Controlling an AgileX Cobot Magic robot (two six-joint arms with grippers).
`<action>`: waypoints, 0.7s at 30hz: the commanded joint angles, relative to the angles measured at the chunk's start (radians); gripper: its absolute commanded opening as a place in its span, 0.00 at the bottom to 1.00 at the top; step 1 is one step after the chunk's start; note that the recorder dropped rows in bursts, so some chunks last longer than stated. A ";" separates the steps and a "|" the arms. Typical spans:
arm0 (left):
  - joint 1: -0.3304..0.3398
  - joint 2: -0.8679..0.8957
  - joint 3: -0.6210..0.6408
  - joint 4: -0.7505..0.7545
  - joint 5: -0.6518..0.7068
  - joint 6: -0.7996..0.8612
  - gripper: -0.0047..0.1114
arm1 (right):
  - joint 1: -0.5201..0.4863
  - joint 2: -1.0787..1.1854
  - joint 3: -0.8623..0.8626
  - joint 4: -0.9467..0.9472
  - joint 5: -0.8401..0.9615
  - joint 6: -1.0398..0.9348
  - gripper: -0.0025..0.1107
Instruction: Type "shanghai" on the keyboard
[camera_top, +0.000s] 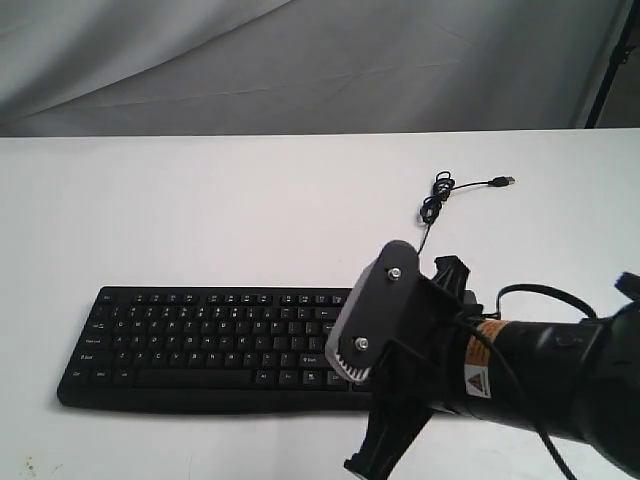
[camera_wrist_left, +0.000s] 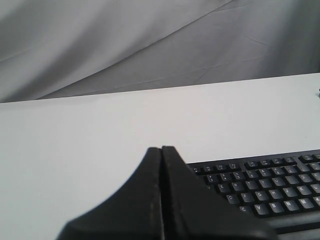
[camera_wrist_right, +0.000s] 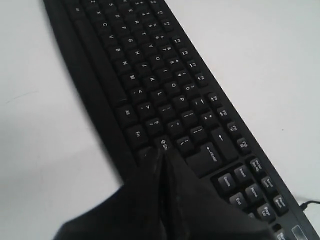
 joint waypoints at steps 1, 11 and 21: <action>-0.004 -0.003 0.004 0.005 -0.003 -0.003 0.04 | -0.008 -0.146 0.074 0.050 -0.011 -0.002 0.02; -0.004 -0.003 0.004 0.005 -0.003 -0.003 0.04 | -0.197 -0.670 0.257 0.098 0.002 -0.002 0.02; -0.004 -0.003 0.004 0.005 -0.003 -0.003 0.04 | -0.356 -1.162 0.410 0.111 0.183 0.002 0.02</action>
